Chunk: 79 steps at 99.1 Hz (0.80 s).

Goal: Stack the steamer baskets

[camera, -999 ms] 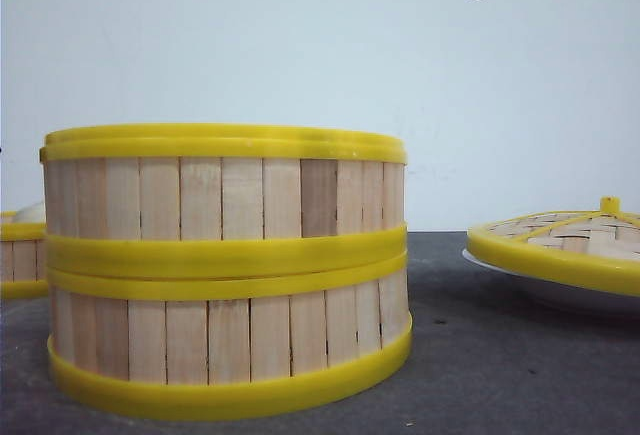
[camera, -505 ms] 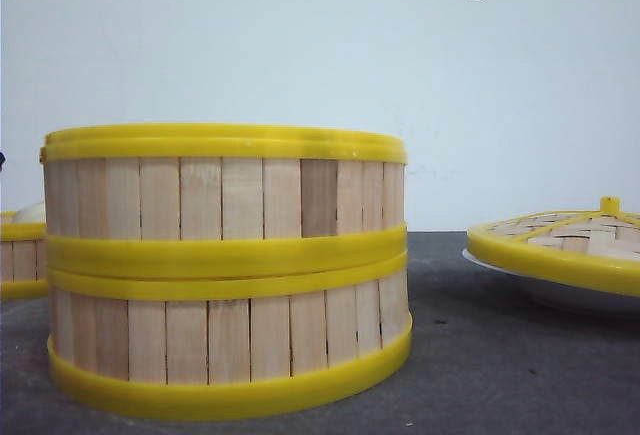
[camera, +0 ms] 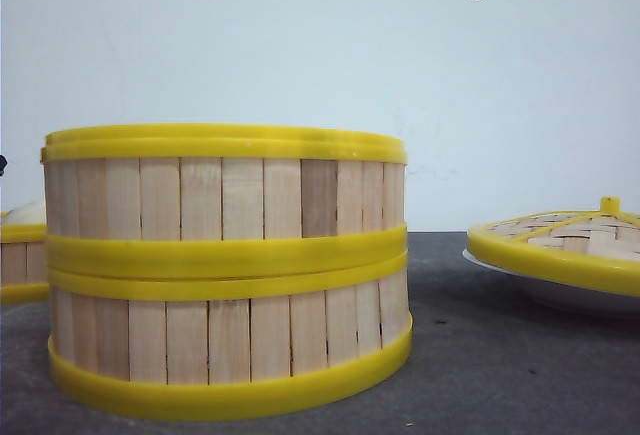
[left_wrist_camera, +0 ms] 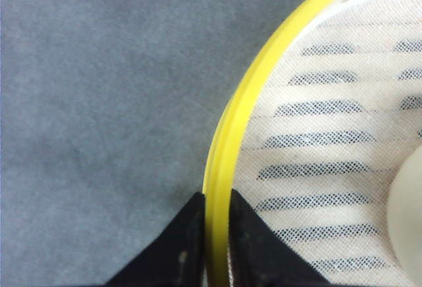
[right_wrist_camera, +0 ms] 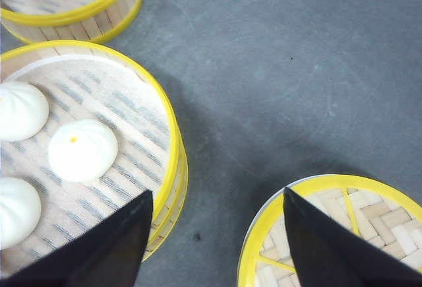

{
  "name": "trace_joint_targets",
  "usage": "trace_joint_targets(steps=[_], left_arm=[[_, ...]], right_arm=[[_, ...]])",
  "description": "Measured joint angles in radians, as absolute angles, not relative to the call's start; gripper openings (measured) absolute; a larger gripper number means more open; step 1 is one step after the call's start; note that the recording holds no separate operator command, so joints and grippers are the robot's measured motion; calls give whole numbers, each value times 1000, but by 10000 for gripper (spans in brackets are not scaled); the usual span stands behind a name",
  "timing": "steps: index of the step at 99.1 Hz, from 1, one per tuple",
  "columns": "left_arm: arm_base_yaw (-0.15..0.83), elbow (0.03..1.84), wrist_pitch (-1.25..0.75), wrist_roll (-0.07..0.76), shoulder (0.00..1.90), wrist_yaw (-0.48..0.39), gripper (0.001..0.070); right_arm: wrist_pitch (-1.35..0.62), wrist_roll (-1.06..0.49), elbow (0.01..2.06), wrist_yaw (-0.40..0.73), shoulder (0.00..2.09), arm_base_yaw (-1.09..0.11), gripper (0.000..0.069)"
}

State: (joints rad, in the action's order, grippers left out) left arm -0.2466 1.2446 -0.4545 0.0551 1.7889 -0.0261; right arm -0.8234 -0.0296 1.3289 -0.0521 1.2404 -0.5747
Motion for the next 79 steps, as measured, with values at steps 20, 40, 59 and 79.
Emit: trace_joint_targets(steps=[20,40,59,79], left_arm=[[-247,1356,-575,37,1789,-51,28],[-245,1425,-658,9,1753,-104,28],[-218,1427,-714,-10,1582,-190,28],[-181,1445,-766,-14,1419,-291,28]], right_arm=[[-868,-30,1329,-53,1240,-538,383],[-879,-30,1329,-53,1237,-453,383],[-901,-30,1329,-59,1233,-360,383],[-877,-30,1248,-91,1180,-277,383]])
